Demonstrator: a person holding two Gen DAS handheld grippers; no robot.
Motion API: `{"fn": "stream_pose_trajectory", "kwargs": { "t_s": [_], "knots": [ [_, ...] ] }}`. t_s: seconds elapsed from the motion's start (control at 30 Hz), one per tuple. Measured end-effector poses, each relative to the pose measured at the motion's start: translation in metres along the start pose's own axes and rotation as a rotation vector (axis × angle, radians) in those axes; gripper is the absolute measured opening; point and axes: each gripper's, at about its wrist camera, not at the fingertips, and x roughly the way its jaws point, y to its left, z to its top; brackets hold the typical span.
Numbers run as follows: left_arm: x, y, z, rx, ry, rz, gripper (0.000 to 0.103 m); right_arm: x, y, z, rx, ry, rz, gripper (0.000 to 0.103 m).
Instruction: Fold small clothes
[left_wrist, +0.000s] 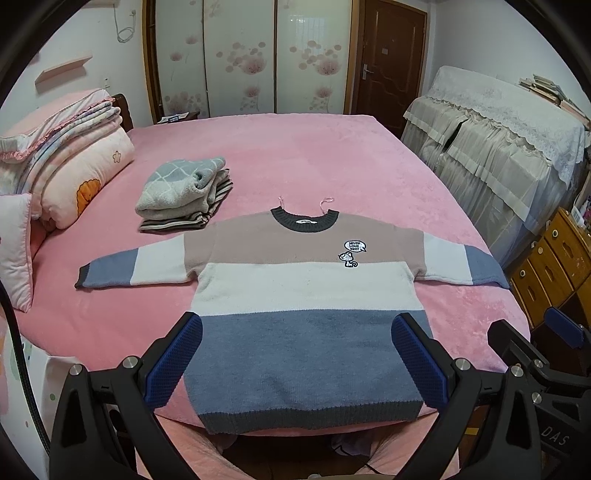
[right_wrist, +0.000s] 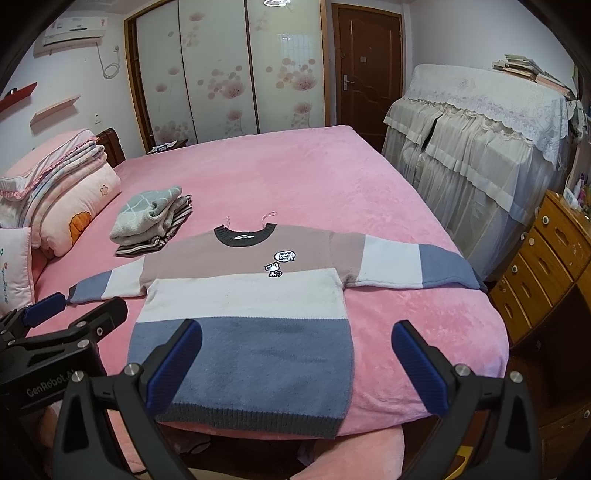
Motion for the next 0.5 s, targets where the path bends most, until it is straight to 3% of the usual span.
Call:
{"fn": "stream_pose_trajectory", "kwargs": {
  "t_s": [0.5],
  "knots": [
    [0.0037, 0.0052, 0.0022, -0.011, 0.013, 0.004, 0.102, 0.0027, 0.0048, 0.0040, -0.033, -0.003, -0.002, 0.101]
  ]
}}
